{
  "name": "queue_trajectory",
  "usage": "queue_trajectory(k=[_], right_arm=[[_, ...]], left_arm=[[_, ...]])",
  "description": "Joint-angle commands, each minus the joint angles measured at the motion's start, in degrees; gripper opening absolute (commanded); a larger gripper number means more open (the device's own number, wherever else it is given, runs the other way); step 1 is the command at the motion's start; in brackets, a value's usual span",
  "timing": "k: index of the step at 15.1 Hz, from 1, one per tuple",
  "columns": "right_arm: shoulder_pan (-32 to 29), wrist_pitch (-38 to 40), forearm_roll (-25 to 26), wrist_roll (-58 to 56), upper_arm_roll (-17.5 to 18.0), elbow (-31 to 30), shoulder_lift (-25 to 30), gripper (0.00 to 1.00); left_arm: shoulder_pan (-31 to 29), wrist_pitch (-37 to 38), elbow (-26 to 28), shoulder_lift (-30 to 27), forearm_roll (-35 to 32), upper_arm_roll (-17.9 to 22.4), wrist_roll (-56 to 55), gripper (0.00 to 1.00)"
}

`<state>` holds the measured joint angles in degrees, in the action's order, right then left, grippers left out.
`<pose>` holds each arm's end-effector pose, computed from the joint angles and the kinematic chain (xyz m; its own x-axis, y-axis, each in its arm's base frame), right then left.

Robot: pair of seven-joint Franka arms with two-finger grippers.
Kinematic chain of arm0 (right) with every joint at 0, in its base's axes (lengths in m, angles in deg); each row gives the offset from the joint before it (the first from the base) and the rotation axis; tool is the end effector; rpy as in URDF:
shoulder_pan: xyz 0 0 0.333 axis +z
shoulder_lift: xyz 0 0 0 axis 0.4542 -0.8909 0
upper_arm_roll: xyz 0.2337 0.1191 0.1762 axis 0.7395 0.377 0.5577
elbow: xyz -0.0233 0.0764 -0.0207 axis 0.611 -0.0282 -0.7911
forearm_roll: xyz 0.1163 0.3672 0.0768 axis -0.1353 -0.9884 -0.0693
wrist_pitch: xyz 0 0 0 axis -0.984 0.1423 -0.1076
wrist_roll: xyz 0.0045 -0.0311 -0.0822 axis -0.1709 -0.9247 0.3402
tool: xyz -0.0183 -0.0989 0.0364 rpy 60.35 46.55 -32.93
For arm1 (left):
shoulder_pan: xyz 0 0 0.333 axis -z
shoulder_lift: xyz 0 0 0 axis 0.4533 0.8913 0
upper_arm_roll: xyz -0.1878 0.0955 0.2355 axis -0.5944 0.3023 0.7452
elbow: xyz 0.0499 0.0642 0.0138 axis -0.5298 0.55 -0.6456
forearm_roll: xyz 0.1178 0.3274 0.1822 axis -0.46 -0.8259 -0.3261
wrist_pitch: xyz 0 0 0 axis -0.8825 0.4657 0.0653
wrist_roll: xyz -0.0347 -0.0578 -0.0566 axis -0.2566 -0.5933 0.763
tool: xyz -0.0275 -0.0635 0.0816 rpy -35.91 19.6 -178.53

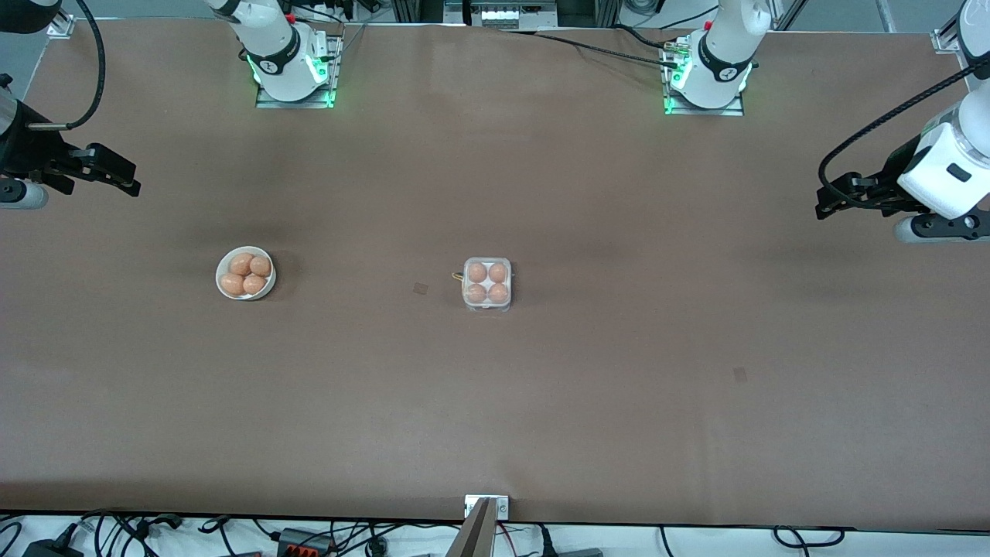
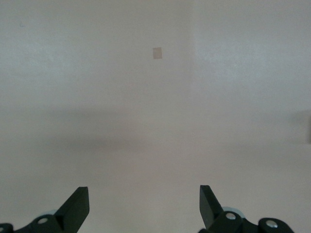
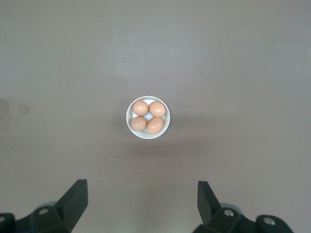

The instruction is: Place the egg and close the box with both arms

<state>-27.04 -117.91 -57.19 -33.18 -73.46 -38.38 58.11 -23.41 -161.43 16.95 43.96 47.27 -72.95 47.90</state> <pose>0.5462 -0.0132 0.5867 0.9995 -0.0125 -0.0302 -0.0117 -0.9996 0.0247 0.5655 -0.0105 0.5720 0.9951 0.0711 -0.0686 0.0710 -0.9975 -0.0037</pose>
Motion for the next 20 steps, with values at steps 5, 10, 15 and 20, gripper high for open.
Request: queue_trajectory(k=[5, 10, 15, 20], right_arm=[[-0.1, -0.7, -0.1, -0.1, -0.1, -1.1, 0.9, 1.00], [0.1, -0.8, -0.1, -0.3, 0.0, -1.0, 0.9, 1.00], [0.1, -0.2, -0.1, -0.3, 0.0, -1.0, 0.9, 1.00], [0.1, -0.1, -0.1, -0.3, -0.1, -1.0, 0.9, 1.00]], left_arm=[[-0.4, 1.4, -2.9, 0.5, 0.1, -0.9, -1.7, 1.00], [-0.2, 1.4, -3.3, 0.7, 0.0, -0.9, -1.6, 1.00], [-0.1, 1.5, -3.3, 0.7, 0.2, -0.9, -1.4, 1.00], [-0.2, 1.4, -3.3, 0.7, 0.4, -0.9, -1.0, 1.00]])
